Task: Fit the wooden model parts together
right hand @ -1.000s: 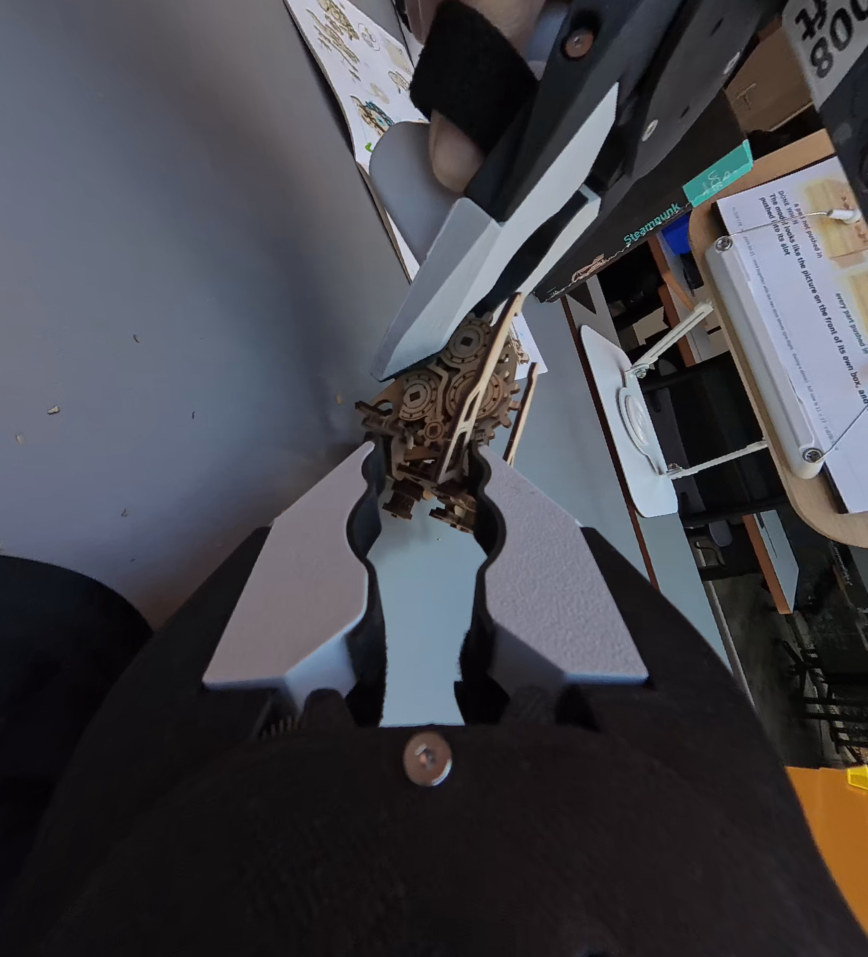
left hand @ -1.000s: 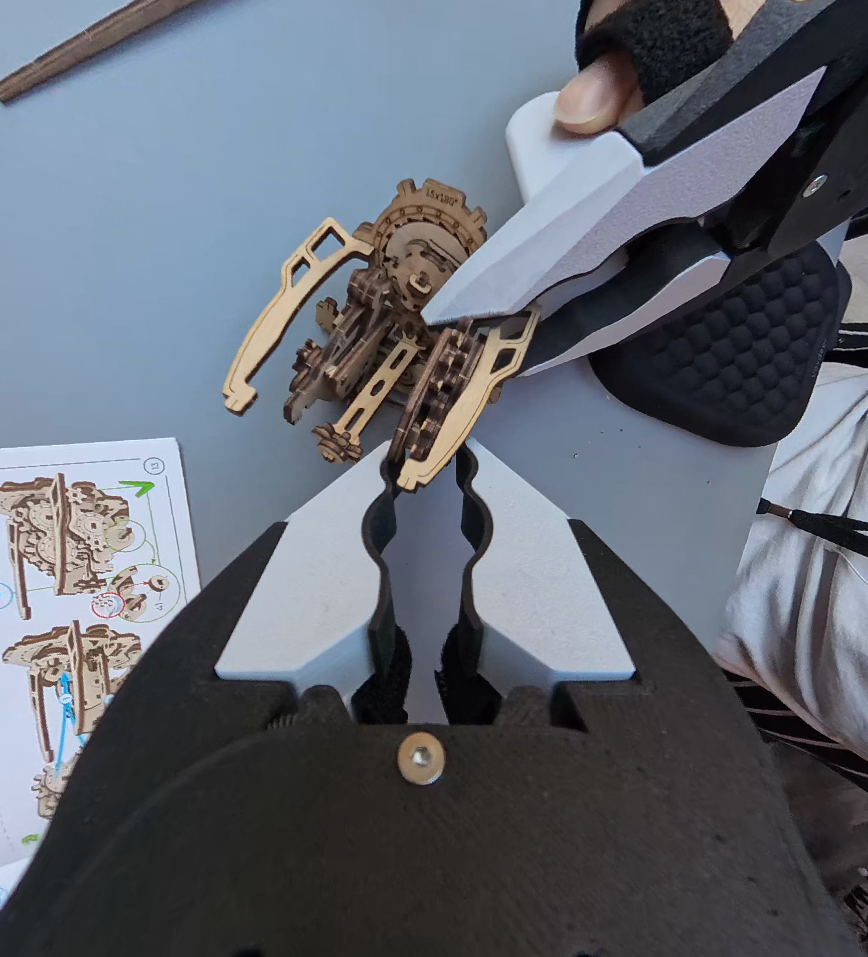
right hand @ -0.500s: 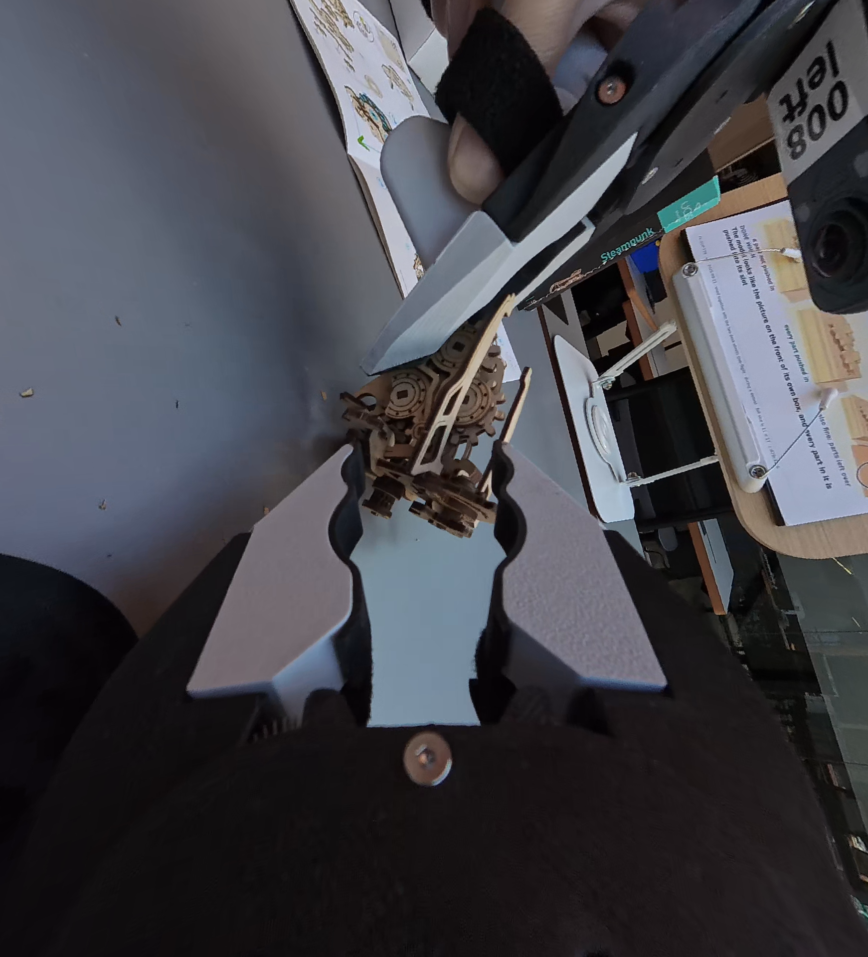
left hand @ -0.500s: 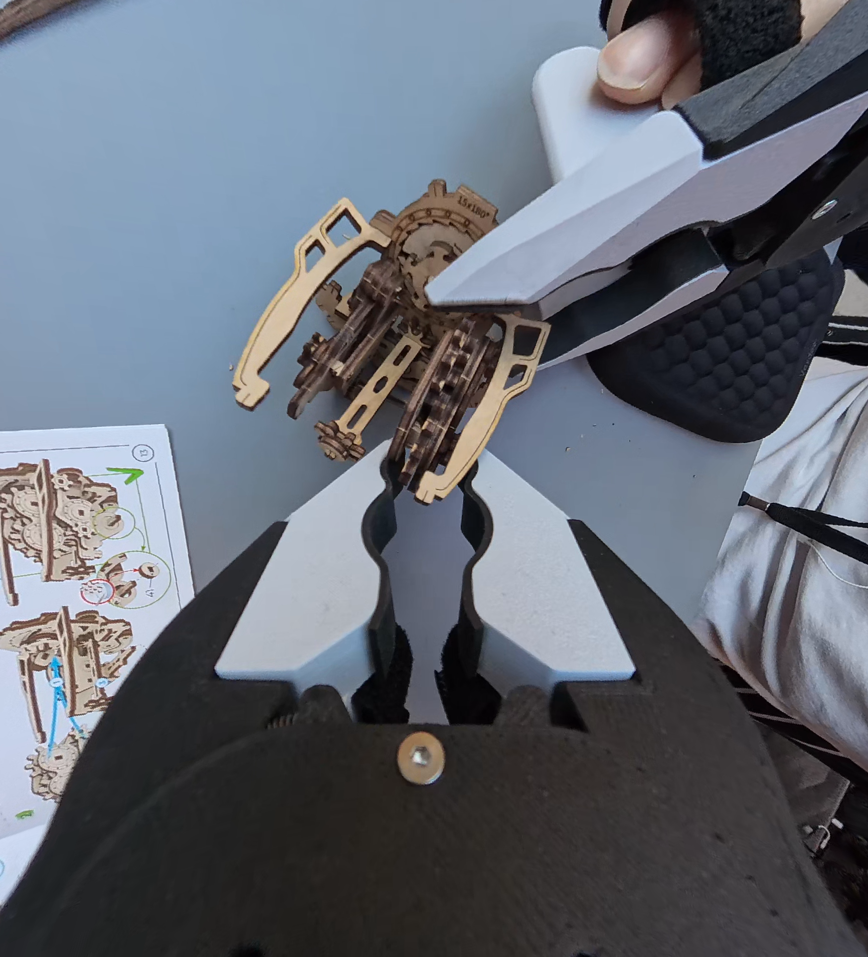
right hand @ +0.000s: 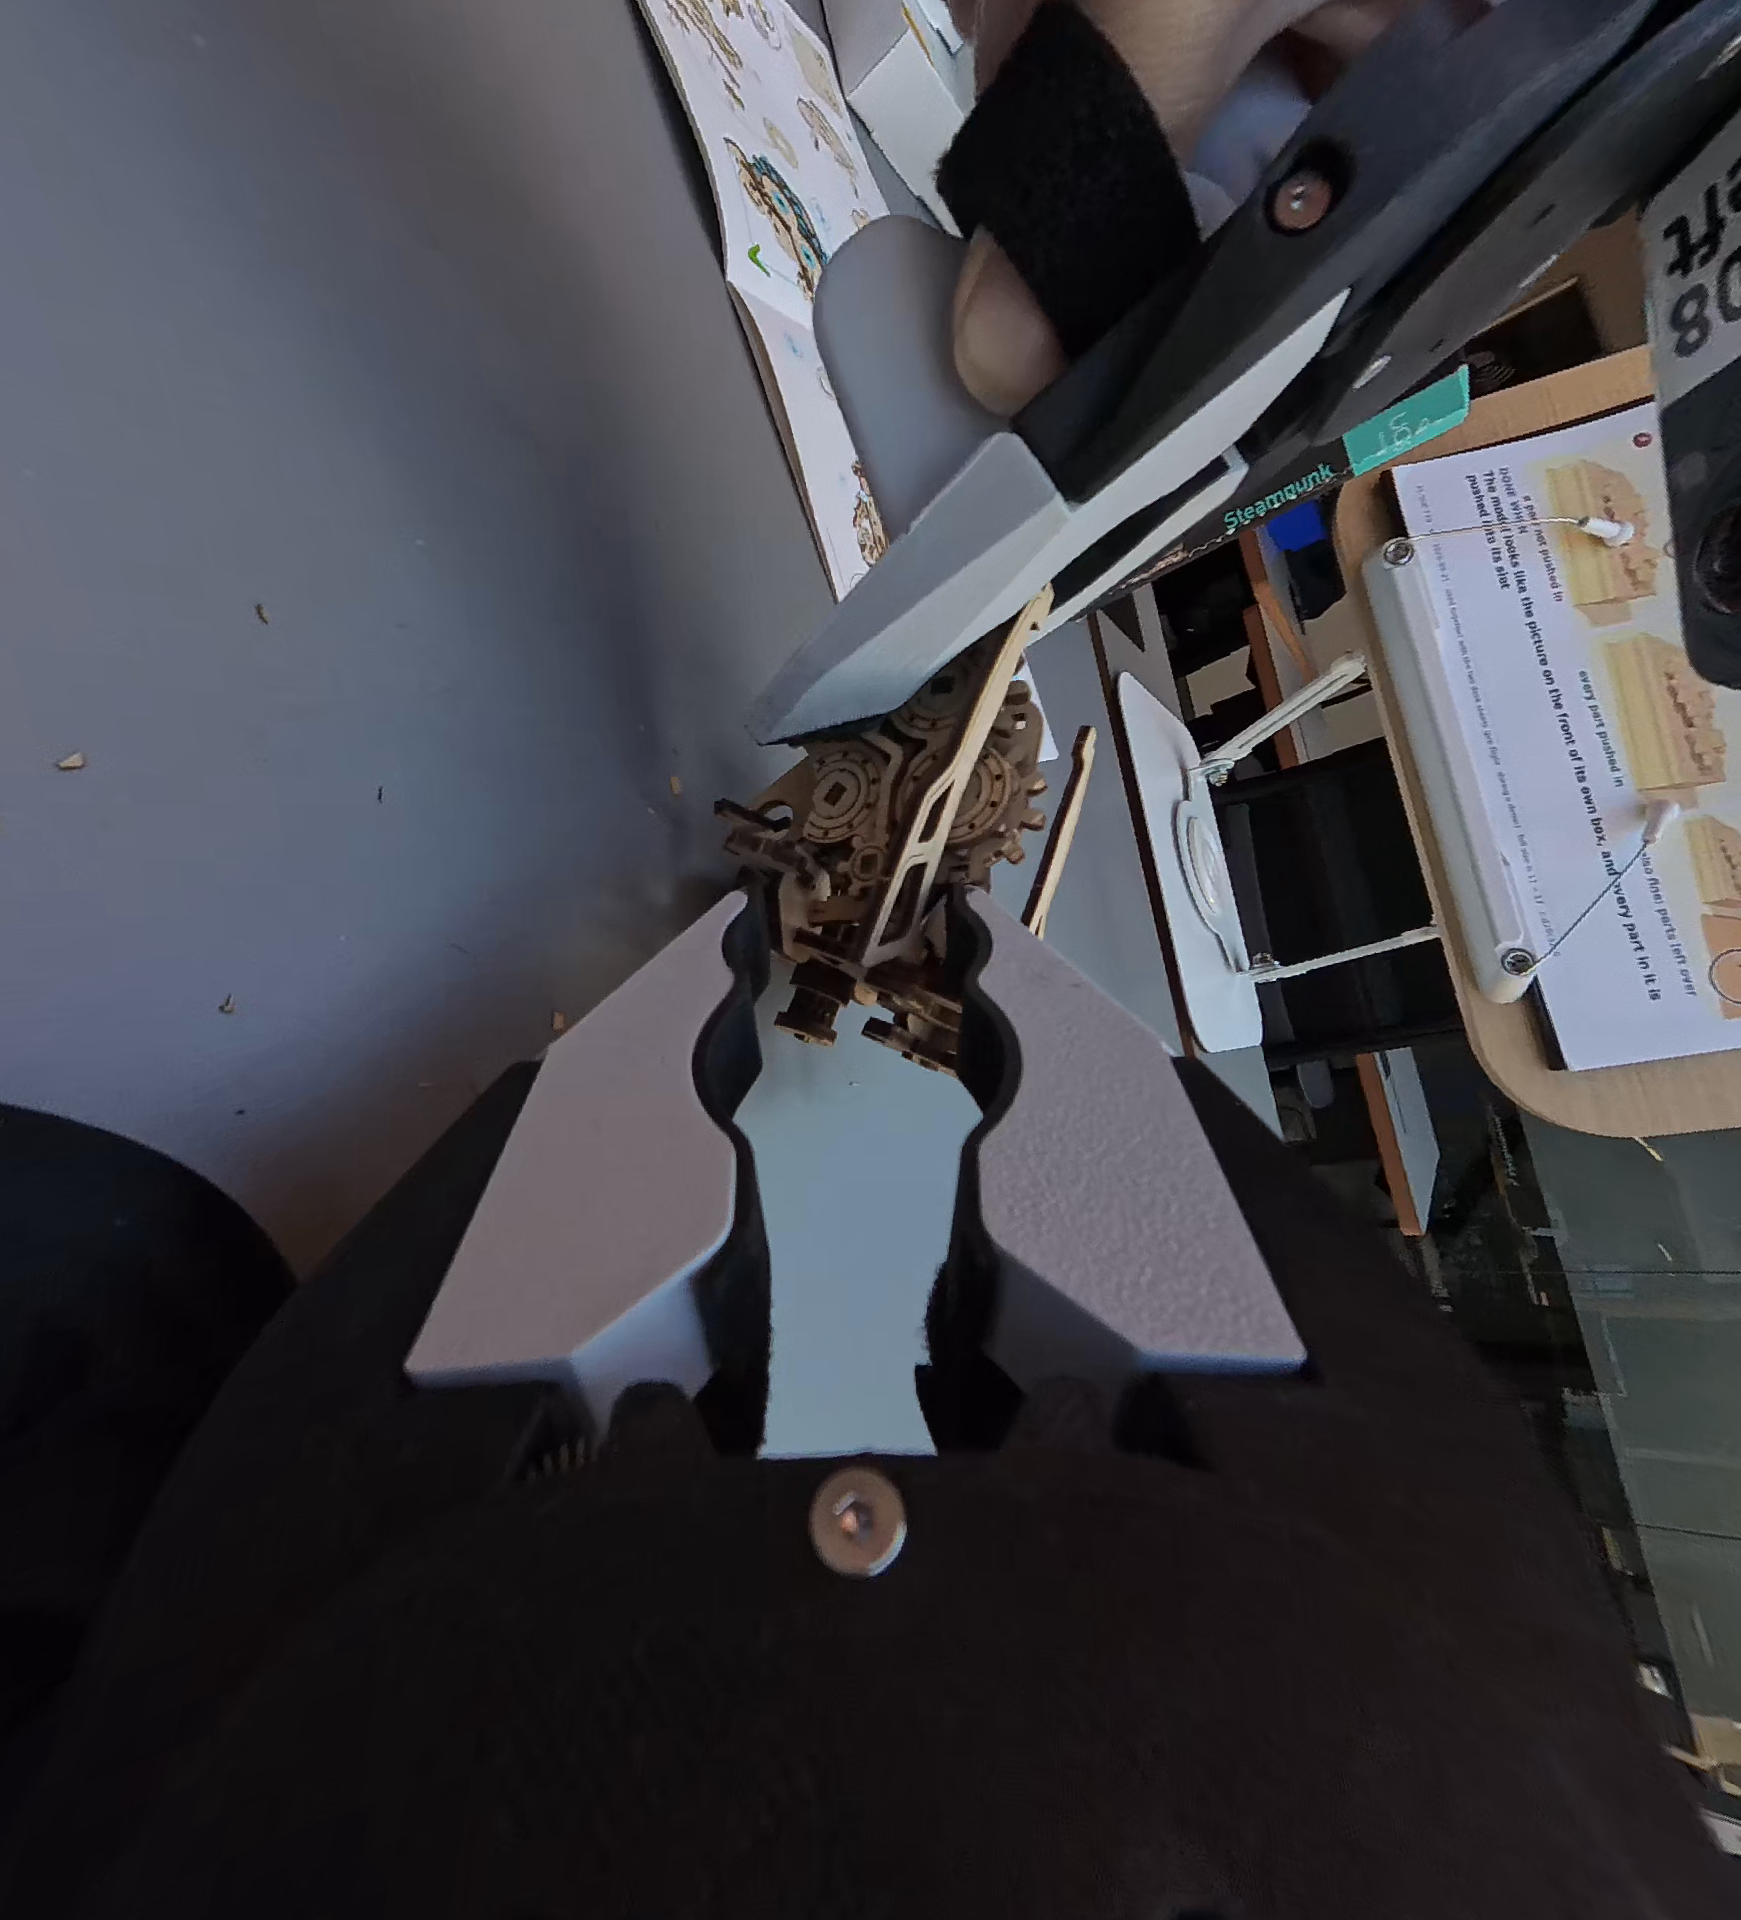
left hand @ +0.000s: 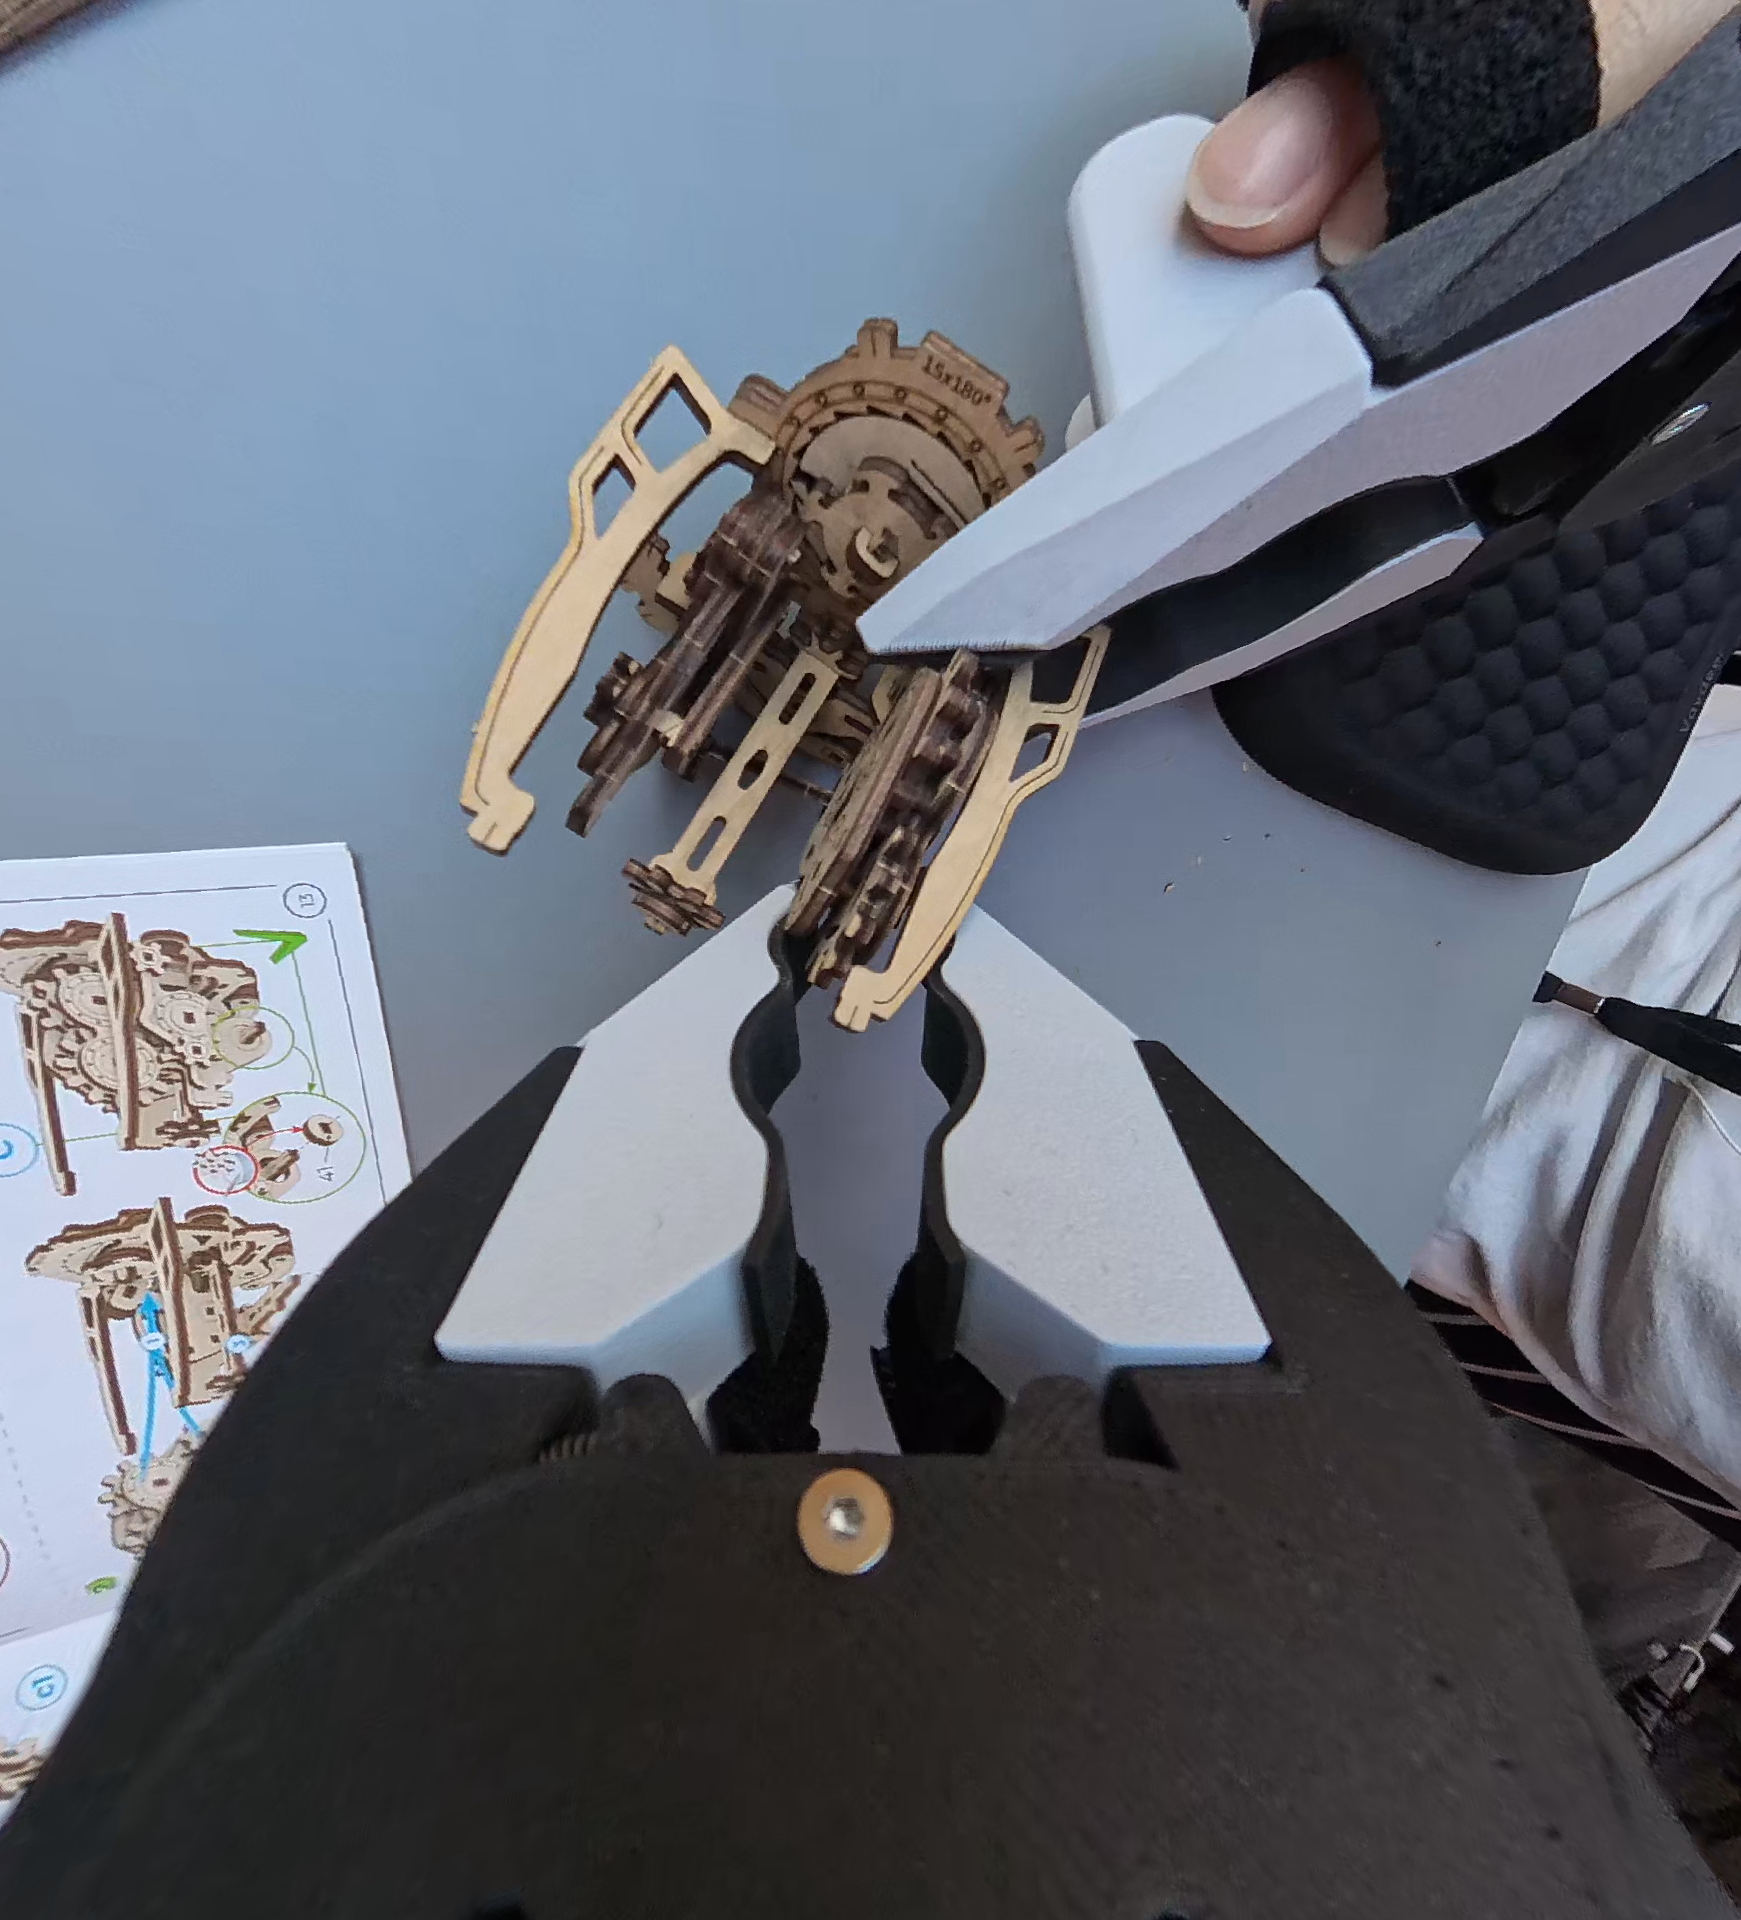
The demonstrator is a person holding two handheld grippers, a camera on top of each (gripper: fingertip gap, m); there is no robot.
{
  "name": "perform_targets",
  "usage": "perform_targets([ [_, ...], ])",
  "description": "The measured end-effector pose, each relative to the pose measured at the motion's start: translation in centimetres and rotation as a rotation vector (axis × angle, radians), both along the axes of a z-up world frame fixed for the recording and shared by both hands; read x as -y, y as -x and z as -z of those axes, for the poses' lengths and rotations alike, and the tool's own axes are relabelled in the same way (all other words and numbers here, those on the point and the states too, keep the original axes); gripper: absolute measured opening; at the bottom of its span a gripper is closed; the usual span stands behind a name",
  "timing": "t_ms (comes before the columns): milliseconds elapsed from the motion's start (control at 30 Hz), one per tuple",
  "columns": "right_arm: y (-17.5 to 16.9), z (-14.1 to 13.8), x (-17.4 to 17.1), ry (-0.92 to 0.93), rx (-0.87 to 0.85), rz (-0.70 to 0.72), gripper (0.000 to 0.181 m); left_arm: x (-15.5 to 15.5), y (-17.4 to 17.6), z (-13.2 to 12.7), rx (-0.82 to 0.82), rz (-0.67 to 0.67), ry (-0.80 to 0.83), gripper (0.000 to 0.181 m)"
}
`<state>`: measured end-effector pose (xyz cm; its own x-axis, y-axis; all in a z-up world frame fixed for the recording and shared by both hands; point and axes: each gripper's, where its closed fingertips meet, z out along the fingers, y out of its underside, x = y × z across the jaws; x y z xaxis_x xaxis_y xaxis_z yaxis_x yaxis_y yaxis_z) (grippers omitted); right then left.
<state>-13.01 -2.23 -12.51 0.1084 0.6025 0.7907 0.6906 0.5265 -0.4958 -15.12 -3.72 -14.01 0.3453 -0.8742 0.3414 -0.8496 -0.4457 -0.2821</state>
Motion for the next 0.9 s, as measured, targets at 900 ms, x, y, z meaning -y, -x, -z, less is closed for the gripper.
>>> perform_targets([
  [900, 0.0, 0.0, -0.6, 0.099, -0.099, -0.010, 0.039, -1.4, -1.7, -1.8, 0.604, -0.143, 0.046, 0.016],
])
